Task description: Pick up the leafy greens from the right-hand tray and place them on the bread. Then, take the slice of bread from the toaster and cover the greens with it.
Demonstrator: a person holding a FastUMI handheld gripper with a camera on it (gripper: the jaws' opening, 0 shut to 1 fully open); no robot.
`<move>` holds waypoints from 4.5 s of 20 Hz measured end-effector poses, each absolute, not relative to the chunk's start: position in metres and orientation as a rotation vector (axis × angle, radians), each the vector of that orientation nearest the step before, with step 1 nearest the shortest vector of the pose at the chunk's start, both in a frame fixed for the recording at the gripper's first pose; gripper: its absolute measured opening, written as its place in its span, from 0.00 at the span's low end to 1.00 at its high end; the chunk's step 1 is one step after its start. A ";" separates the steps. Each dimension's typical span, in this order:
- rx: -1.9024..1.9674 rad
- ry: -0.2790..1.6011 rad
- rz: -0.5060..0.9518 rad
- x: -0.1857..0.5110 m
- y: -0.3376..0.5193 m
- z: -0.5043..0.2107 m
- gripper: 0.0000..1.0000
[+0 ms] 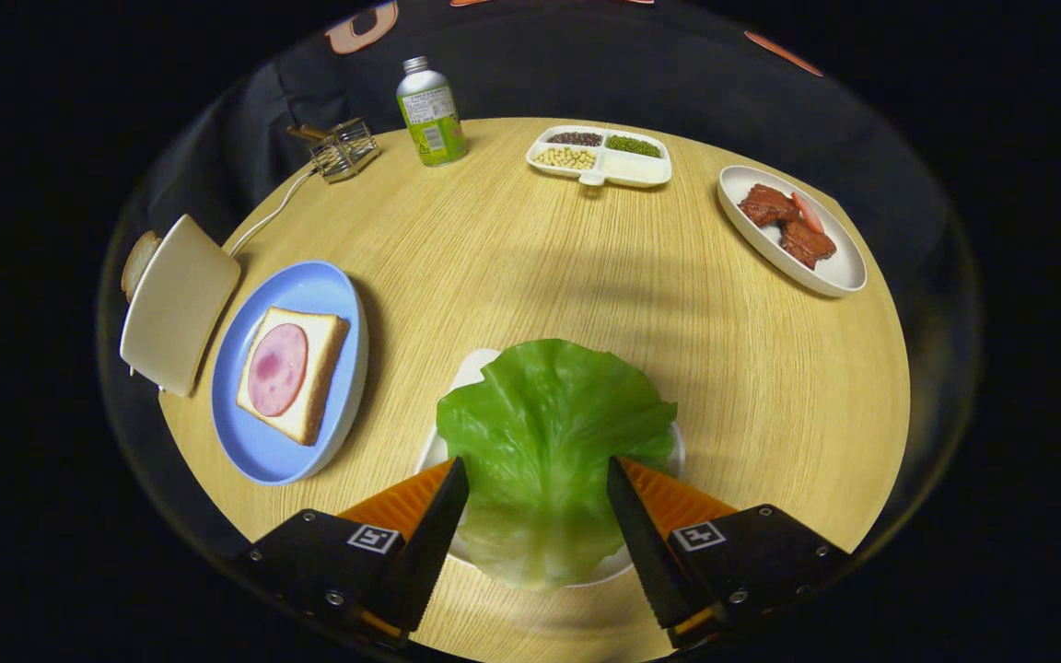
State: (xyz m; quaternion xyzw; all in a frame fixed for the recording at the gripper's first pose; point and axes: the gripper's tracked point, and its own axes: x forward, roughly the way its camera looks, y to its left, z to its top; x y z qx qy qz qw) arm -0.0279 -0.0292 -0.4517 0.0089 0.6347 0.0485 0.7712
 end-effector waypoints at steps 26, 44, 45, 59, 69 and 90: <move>0.113 1.254 0.044 0.002 -0.001 -0.403 0.02; 0.053 1.203 0.227 0.041 0.122 -0.387 0.02; 0.045 1.210 0.226 0.043 0.124 -0.391 0.02; 0.061 1.272 0.277 0.042 0.176 -0.409 0.16; 0.016 1.254 0.296 0.042 0.200 -0.391 0.46; 0.222 1.245 0.388 0.096 0.347 -0.274 0.92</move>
